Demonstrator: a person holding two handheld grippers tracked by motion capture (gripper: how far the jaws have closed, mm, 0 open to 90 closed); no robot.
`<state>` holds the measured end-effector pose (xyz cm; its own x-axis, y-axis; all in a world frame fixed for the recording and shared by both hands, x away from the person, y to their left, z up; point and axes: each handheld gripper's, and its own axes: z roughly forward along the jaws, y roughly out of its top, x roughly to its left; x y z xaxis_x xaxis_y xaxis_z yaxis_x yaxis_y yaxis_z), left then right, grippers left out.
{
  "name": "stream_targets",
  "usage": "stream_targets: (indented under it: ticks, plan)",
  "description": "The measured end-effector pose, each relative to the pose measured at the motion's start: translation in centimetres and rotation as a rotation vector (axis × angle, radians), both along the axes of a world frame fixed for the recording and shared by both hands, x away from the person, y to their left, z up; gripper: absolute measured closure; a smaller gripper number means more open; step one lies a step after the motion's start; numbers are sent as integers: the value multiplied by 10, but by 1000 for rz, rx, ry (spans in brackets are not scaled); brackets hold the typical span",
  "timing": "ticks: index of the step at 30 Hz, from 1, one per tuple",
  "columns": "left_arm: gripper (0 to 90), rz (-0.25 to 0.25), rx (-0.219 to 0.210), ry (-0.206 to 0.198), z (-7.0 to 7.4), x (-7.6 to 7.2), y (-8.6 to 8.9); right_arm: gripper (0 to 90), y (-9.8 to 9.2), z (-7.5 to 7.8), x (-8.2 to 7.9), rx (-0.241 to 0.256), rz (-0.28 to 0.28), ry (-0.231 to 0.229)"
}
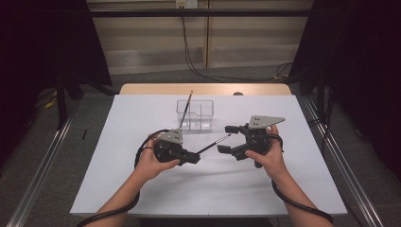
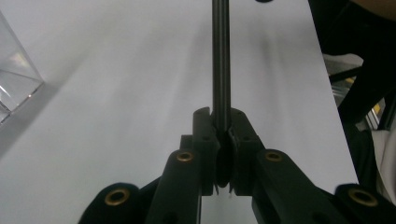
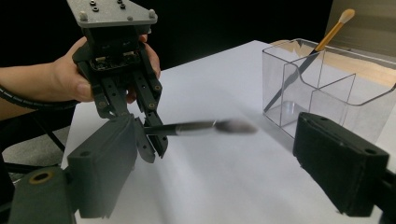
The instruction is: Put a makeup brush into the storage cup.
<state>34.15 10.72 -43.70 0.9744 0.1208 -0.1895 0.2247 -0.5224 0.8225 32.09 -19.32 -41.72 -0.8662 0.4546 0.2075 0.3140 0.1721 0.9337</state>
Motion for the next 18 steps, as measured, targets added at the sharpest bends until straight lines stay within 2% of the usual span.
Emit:
stream_targets:
  ticks: [4, 12, 13, 18]
  plan:
    - [838, 23, -65, 22, -1, 1, 0, 145, 1, 1, -1, 8, -1, -5]
    - [839, 39, -115, 39, -4, 0, -5, 194, 0, 1, -1, 30, -6, -8]
    - [839, 38, -106, 35, -4, 1, -6, 203, 0, 1, -1, 30, -9, -9]
    - [838, 32, -132, 48, -5, 0, -10, 260, -1, 3, -1, 36, -13, -1]
